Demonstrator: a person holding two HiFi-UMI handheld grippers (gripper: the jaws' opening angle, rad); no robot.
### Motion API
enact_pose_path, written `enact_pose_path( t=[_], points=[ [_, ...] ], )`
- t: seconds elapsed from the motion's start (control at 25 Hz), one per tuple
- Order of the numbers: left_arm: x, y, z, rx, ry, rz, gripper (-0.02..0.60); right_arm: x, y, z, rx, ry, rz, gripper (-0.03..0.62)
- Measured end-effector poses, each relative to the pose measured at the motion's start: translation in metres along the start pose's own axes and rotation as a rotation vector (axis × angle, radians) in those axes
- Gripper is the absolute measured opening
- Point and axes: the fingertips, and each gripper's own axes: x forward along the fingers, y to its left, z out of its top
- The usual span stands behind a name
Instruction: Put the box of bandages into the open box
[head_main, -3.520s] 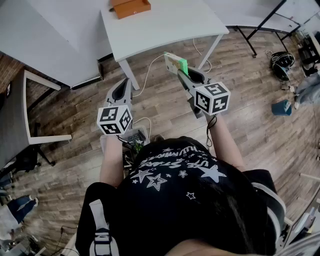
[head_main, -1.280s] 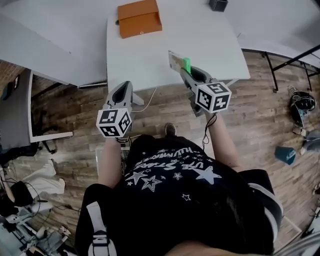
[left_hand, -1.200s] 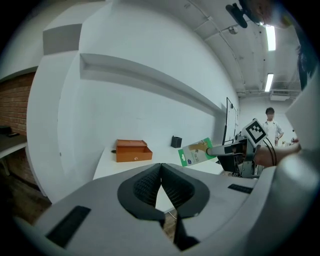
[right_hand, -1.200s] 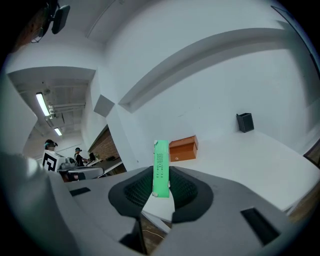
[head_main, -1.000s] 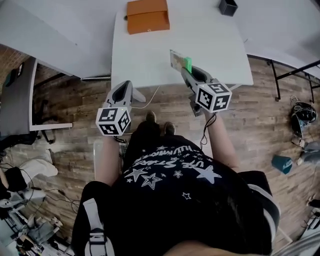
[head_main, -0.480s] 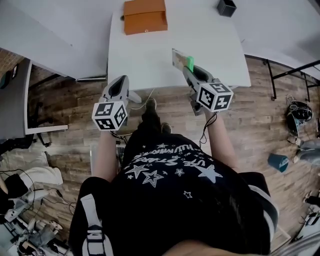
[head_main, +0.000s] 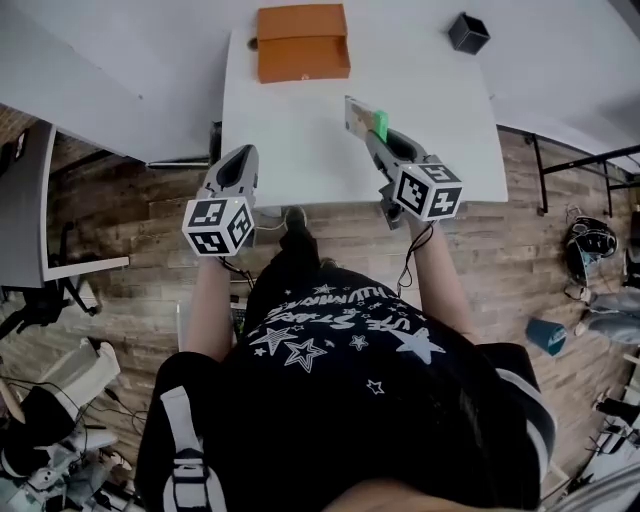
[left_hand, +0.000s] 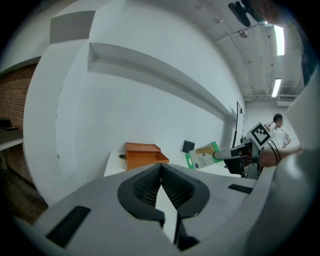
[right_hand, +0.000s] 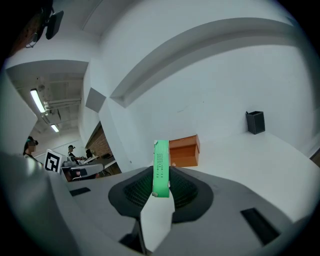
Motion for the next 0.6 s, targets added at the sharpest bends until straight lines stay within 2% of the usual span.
enact_pose_path(
  t=[0.24,0.6],
  points=[
    [0.054,0.053,0.02,-0.007,0.006,0.005,0.02,0.068,-0.018,0.027,-0.013,0.023,-0.006,0.107],
    [0.113,0.143,0.05,-0.016,0.002,-0.012,0.02,0.181,-0.018,0.065,-0.035,0.054,-0.024,0.107]
  ],
)
